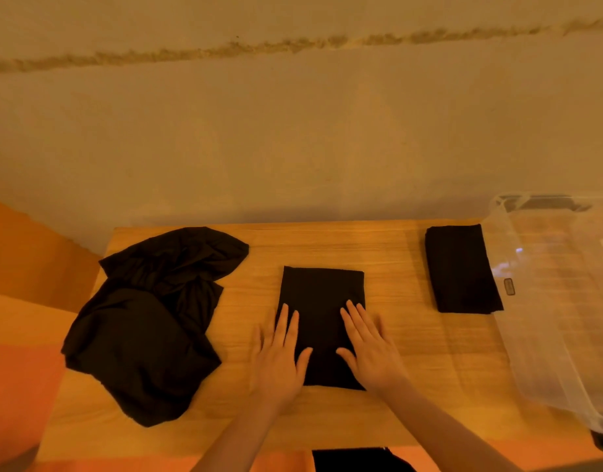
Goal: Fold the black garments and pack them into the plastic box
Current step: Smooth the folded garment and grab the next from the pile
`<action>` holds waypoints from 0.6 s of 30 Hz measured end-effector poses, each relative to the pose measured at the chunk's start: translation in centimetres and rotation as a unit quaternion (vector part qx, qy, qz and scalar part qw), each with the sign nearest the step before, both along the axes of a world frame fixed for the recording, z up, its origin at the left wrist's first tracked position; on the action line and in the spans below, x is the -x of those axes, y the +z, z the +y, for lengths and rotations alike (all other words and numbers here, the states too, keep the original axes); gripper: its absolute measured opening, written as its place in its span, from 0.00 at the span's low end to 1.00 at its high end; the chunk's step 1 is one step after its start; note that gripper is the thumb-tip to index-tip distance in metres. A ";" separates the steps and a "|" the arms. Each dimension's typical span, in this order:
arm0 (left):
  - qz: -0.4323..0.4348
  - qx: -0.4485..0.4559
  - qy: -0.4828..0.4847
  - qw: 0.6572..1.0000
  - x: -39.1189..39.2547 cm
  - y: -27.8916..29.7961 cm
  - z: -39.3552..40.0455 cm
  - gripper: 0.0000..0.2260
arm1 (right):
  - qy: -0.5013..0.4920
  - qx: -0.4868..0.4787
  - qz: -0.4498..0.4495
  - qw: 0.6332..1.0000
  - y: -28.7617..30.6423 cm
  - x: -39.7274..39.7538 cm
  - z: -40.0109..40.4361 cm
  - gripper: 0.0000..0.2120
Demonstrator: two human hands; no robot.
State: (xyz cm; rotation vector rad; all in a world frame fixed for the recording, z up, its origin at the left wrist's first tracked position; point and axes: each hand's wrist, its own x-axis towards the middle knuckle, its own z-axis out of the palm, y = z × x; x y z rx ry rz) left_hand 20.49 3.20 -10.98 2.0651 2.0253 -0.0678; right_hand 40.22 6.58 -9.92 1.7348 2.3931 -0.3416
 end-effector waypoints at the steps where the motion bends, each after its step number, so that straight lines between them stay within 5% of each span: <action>1: 0.009 0.003 0.008 1.000 0.1 0.2 0.0 0.28 | -0.006 0.008 -0.009 1.000 0.4 0.0 0.1 0.31; 8: 0.048 0.004 -0.176 0.983 2.6 -0.1 -3.6 0.31 | 0.086 0.087 -0.003 0.993 0.8 -0.2 -3.7 0.33; 13: 0.033 0.070 -0.183 0.980 4.7 0.6 -3.5 0.26 | 0.095 0.130 -0.042 0.986 0.9 -0.4 -3.9 0.36; 18: -0.001 0.048 -0.195 0.980 3.9 2.2 -2.7 0.22 | 0.100 0.061 -0.049 0.992 0.9 -0.2 -4.3 0.29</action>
